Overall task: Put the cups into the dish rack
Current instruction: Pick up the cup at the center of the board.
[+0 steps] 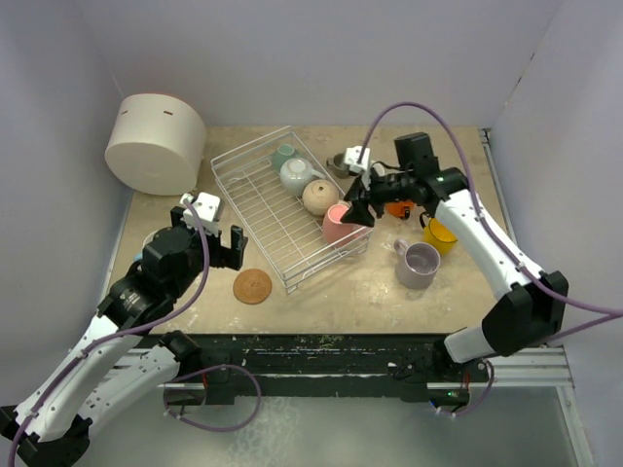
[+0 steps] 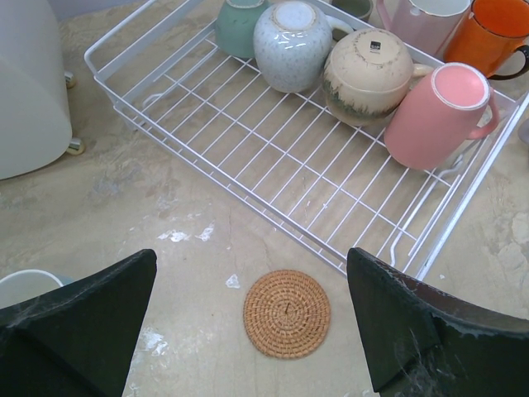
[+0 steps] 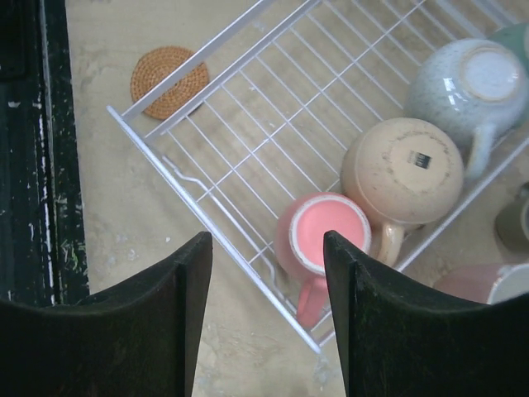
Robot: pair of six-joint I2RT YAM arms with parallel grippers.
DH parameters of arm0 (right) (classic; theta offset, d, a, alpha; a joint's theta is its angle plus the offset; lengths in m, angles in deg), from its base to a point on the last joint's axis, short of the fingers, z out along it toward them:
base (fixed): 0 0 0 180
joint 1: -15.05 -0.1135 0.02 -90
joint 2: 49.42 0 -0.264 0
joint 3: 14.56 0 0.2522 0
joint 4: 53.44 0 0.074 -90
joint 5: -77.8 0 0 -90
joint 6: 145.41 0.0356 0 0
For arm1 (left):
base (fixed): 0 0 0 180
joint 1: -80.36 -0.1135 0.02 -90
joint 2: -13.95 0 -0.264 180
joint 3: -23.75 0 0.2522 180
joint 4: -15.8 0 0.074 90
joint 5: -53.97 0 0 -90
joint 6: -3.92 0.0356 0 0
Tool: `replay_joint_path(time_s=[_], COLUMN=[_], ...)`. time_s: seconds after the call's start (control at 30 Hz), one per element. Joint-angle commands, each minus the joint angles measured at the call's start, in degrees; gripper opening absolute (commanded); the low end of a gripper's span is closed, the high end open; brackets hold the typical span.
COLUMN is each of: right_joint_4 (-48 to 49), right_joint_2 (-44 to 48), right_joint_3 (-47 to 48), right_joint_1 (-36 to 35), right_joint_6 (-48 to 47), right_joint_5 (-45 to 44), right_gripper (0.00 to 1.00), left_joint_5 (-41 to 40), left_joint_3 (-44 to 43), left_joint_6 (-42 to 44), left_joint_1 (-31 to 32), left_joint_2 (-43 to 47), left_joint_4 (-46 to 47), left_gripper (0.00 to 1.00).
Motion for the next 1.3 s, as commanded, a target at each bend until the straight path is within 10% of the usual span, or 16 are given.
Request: replay_joint_path(time_s=[0.0, 0.23, 0.4, 0.67, 1.0, 1.27], right_joint_4=[10.2, 35.5, 38.5, 28.7, 48.5, 31.0], right_joint_2=[5.9, 11.2, 7.9, -5.8, -6.6, -18.6], right_joint_3=[-4.9, -19.9, -17.5, -2.2, -4.8, 8.2], right_joint_1=[7.0, 21.4, 24.5, 24.7, 24.3, 21.7], right_joint_6=[4.5, 24.1, 33.3, 27.9, 23.9, 20.3], right_joint_5=[10.1, 9.9, -3.0, -7.8, -12.1, -11.3], right_gripper=[0.59, 0.67, 1.0, 1.0, 1.0, 0.98], left_joint_5=[-0.9, -0.9, -0.9, -1.9, -1.9, -2.3], left_joint_3=[-0.5, -0.3, -0.4, -0.4, -0.4, -0.4], left_joint_6=[0.6, 0.6, 0.6, 0.7, 0.8, 0.8], left_joint_1=[-0.3, -0.3, -0.3, -0.3, -0.3, -0.3], left_joint_2=[-0.4, -1.6, -2.7, -2.8, -1.8, -1.0], left_joint_4=[1.2, 1.4, 1.3, 1.1, 1.1, 1.1], left_gripper=[0.99, 0.99, 0.99, 0.99, 0.99, 0.99])
